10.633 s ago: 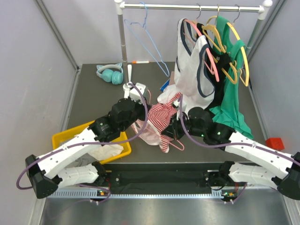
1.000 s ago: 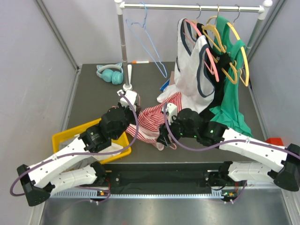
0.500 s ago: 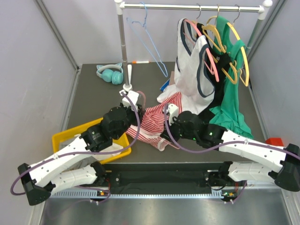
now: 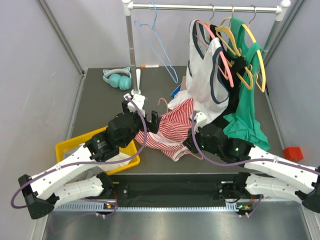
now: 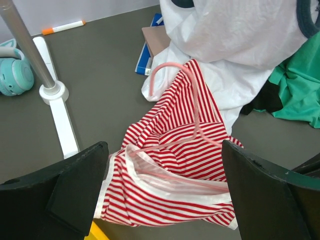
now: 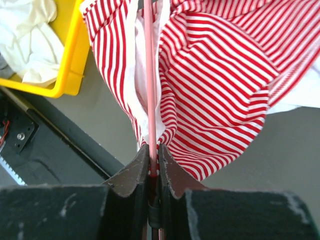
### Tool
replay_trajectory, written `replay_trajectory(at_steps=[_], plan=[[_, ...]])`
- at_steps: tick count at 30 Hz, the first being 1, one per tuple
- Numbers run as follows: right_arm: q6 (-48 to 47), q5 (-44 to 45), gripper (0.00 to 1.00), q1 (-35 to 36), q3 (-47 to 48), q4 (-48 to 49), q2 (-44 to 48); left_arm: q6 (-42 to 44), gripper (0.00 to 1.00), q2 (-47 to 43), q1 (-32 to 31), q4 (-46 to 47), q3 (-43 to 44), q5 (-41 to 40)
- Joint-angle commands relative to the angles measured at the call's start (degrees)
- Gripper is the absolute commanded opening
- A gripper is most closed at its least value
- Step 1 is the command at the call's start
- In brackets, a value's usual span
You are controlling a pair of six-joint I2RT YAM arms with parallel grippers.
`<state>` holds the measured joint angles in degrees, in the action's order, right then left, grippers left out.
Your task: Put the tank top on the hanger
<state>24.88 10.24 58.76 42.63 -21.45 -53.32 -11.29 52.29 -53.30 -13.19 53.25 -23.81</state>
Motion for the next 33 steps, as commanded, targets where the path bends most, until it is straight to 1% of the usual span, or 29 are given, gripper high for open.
replay_trajectory(at_steps=[1, 9, 13, 20, 26, 33], plan=[[1.83, 5.31, 0.00, -2.59, 0.26, -1.57, 4.09, -1.02, 0.99, -1.14, 0.04, 1.68, 1.68, -4.39], [-0.71, 5.49, 0.00, -11.65, 2.10, -7.46, 9.10, -1.54, 0.99, -6.14, 0.56, -0.69, 0.53, -10.02], [-2.91, 5.58, 0.00, -15.16, 3.51, -7.73, 10.16, -1.46, 0.99, -7.91, 0.65, -3.50, 0.45, -11.34], [-5.98, 7.25, 0.00, -15.96, 9.65, -7.55, 8.67, -2.51, 0.99, -9.84, 0.65, -8.78, 0.45, -12.13], [-9.15, 9.89, 0.00, -15.96, 15.89, -7.38, 6.57, -3.65, 0.99, -12.56, 0.65, -9.57, -0.87, -12.57], [-10.91, 10.24, 0.00, -15.96, 17.48, -3.60, 5.95, -4.09, 0.99, -14.15, 0.65, -10.89, -1.14, -13.01]])
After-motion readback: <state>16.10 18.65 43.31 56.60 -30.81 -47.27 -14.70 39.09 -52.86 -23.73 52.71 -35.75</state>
